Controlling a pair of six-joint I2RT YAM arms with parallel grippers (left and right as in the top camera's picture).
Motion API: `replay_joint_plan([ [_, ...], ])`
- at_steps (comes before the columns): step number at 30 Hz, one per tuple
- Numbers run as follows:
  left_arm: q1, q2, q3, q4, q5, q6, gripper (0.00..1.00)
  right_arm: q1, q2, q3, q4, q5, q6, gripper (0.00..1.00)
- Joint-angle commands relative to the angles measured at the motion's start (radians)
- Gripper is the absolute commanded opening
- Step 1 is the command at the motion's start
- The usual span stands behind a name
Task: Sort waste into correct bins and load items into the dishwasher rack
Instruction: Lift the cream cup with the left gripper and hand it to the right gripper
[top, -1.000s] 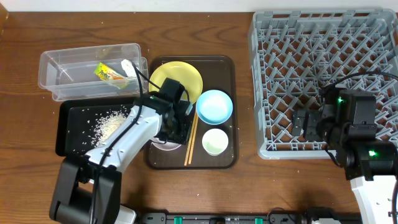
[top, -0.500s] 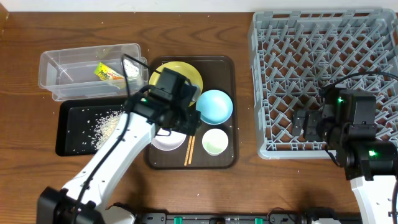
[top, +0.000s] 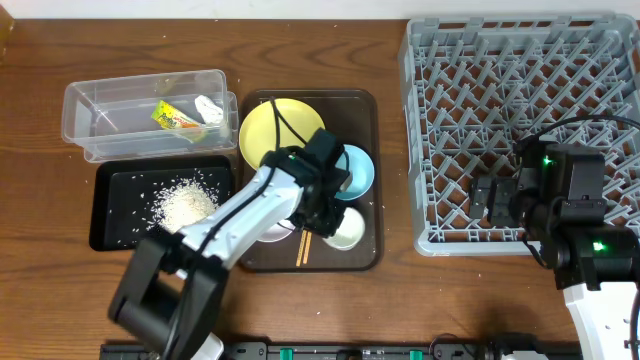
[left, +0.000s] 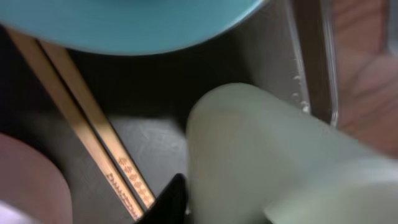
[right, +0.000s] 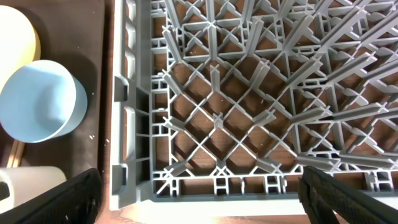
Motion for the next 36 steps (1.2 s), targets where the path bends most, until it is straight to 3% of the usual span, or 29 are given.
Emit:
replay_joint_plan([
  [1,0.007,-0.006,-0.007,-0.002,-0.012,0.010,0.08,0.014,-0.003,0.010,-0.002,-0.005,-0.010,0.99],
  [7,0.037,-0.097,0.005,-0.030,0.016,-0.005,0.06,0.014,-0.003,0.010,0.020,-0.004,-0.010,0.99],
  [14,0.190,-0.272,0.005,0.037,0.211,-0.056,0.06,0.014,-0.003,0.010,0.174,-0.024,-0.010,0.99],
  [17,0.297,-0.290,0.005,0.132,0.364,-0.141,0.06,0.014,0.003,0.010,0.222,-0.183,-0.011,0.99],
  [20,0.380,-0.266,-0.002,0.268,0.578,-0.238,0.06,0.014,0.030,0.010,0.244,-0.467,-0.085,0.99],
  [25,0.410,-0.165,-0.003,0.530,0.931,-0.414,0.06,0.024,0.114,0.010,0.247,-0.891,-0.201,0.99],
  [31,0.396,-0.095,-0.003,0.586,1.046,-0.483,0.06,0.056,0.242,0.010,0.308,-1.187,-0.340,0.96],
  [36,0.388,-0.092,-0.003,0.590,1.117,-0.483,0.06,0.072,0.342,0.010,0.442,-1.292,-0.351,0.98],
])
